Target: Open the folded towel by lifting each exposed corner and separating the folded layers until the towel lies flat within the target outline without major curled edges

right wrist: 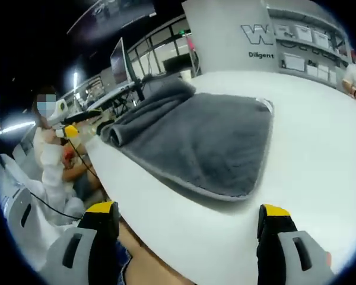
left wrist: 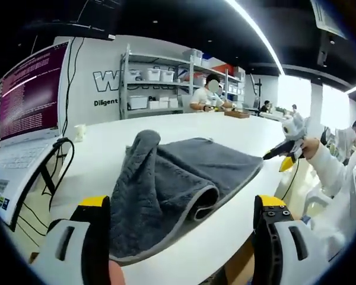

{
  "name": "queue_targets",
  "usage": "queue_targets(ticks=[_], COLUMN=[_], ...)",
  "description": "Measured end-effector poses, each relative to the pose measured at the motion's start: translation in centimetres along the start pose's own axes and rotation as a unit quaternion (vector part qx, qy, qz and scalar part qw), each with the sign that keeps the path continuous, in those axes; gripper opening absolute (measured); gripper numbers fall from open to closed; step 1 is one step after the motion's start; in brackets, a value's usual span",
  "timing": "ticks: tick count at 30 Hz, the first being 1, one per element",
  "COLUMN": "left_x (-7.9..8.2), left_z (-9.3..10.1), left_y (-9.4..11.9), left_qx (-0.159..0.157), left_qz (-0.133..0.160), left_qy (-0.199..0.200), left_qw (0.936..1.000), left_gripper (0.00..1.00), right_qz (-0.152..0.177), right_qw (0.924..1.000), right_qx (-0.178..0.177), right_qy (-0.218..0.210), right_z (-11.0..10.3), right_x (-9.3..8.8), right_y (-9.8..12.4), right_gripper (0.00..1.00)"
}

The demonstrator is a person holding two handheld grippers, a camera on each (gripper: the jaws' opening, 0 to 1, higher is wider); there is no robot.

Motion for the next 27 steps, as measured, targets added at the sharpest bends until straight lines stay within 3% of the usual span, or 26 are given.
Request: queue_targets(ticks=[3,10,16,20,24,27], left_x=[-0.6,-0.4,-0.7,-0.7,-0.6,-0.5], left_z=[0.4,1.1,0.1,-0.1,0.1,0.4], left_y=[-0.4,-0.5,-0.1,0.0,0.0,-0.2], left_qx=[-0.012,-0.043,-0.028,-0.021,-0.025,-0.028], left_qz=[-0.007,0.002,0.004,0.004,0.003,0.003], left_qy=[0.001,0.008,0.016,0.017,0.016,0.015], left_qw=[0.9999,0.999,0.9995,0.9996,0.9996,0.9995], left_gripper=[1.0,0.99,0.99,0.99,0.99,0.99], right_qz=[0.01,0.053,0.107,0.129,0.131,0.117], right_qw=[0.9999,0.9971,0.9864,0.9843,0.983,0.9849], right_qx=[-0.005,-0.007,-0.02,-0.043,-0.05,-0.086], right_qy=[-0.004,-0.054,-0.123,-0.113,-0.118,-0.095], right_z=[0.3,0.8,2.3,3.3,3.8,4.7], right_x=[0.5,1.8,2.1,2.2,2.4,1.8], right_y=[-0.4,-1.5,-1.8,-1.4,-1.0,-0.6], right_gripper=[0.78,0.6,0.29,0.0,0.0,0.0])
Point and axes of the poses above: the point that each gripper's makers call its tool centre point, and the gripper's own axes: y roughly backward along the fingers, z roughly to its right, x roughly out of its top, the point moved 3 cm from there along y, roughly backward along the fingers, and after that the axes turned 3 degrees about -z, right-handed, at the moved point
